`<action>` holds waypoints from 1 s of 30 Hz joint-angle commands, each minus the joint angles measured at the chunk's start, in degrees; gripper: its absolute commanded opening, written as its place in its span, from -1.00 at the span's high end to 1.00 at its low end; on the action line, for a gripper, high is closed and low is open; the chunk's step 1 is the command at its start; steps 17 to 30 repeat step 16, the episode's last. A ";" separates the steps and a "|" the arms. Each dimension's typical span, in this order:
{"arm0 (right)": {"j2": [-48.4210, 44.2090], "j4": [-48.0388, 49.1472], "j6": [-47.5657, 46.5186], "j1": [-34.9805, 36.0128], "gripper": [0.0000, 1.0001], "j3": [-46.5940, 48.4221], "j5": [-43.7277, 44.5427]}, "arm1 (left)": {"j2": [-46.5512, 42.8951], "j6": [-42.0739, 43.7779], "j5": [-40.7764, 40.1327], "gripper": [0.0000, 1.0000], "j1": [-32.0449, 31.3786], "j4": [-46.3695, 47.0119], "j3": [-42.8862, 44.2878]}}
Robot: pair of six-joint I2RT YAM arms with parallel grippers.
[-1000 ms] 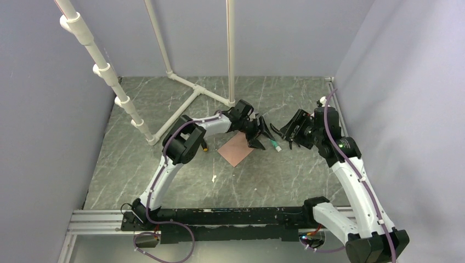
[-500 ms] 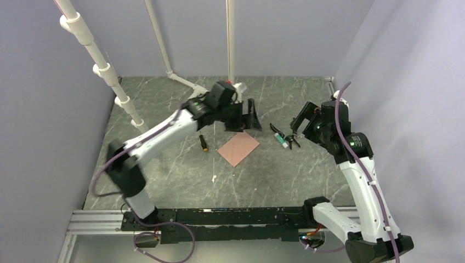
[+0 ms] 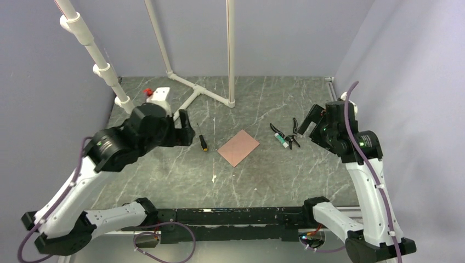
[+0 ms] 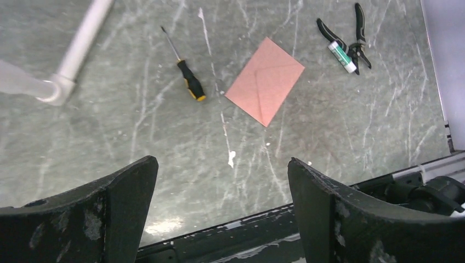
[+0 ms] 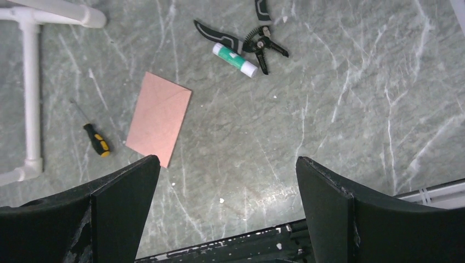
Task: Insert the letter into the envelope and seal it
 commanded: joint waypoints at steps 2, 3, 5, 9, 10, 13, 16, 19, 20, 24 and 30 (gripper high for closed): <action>-2.45 -2.64 -2.57 -0.15 -0.99 6.60 -2.47 | -6.46 6.84 -5.92 -0.85 -0.23 -5.75 3.27; -2.55 -3.22 -3.02 -0.15 -0.99 8.02 -3.12 | -7.24 7.36 -5.97 -0.85 -0.23 -6.06 3.87; -2.96 -4.18 -3.93 -0.13 -0.99 10.78 -4.57 | -8.52 8.56 -4.90 -0.86 -0.23 -6.15 5.40; -5.71 -3.09 -5.75 -0.11 -0.99 13.86 -7.33 | -10.12 9.96 -5.52 -0.85 -0.23 -6.48 6.17; -6.51 -2.45 -6.79 -0.12 -0.99 14.17 -8.63 | -10.46 9.80 -5.87 -0.86 -0.23 -6.78 6.23; -8.83 -0.91 -8.95 -0.10 -0.99 14.50 -11.31 | -11.19 9.27 -7.04 -0.85 -0.23 -7.45 6.59; -8.46 -1.95 -9.29 -0.11 -0.99 16.79 -11.53 | -11.71 9.08 -8.00 -0.86 -0.23 -8.15 7.06; -8.46 -1.95 -9.29 -0.11 -0.99 16.79 -11.53 | -11.71 9.08 -8.00 -0.86 -0.23 -8.15 7.06; -8.46 -1.95 -9.29 -0.11 -0.99 16.79 -11.53 | -11.71 9.08 -8.00 -0.86 -0.23 -8.15 7.06; -8.46 -1.95 -9.29 -0.11 -0.99 16.79 -11.53 | -11.71 9.08 -8.00 -0.86 -0.23 -8.15 7.06; -8.46 -1.95 -9.29 -0.11 -0.99 16.79 -11.53 | -11.71 9.08 -8.00 -0.86 -0.23 -8.15 7.06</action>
